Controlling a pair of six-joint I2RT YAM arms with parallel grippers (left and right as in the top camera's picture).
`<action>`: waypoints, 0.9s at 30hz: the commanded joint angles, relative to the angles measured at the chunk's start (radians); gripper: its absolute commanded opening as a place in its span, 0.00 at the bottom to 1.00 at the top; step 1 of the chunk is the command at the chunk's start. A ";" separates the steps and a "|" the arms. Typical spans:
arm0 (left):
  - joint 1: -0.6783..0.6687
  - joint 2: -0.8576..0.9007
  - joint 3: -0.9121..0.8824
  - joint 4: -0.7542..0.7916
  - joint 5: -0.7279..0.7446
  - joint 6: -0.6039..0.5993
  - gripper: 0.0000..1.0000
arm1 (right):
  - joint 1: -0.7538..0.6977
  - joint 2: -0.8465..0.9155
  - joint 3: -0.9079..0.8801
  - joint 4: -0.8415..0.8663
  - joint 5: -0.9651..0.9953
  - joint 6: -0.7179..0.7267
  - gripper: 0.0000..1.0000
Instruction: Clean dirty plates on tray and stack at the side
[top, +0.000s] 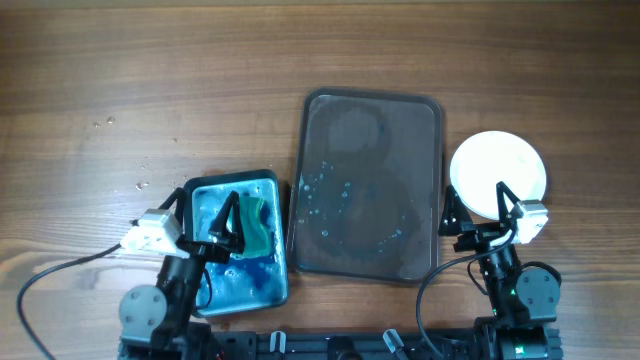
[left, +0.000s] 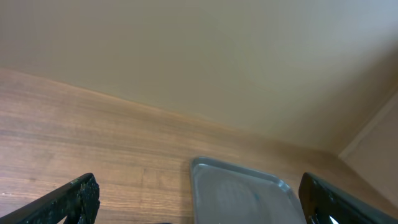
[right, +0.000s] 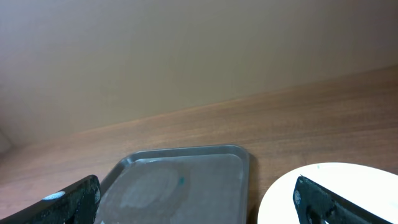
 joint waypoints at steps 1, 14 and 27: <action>0.007 -0.011 -0.093 0.055 0.016 0.020 1.00 | 0.004 -0.013 -0.003 0.006 0.017 0.002 1.00; 0.006 -0.010 -0.201 0.124 0.016 -0.006 1.00 | 0.004 -0.013 -0.003 0.006 0.017 0.002 1.00; 0.006 -0.009 -0.201 0.124 0.016 -0.006 1.00 | 0.004 -0.013 -0.003 0.006 0.017 0.001 1.00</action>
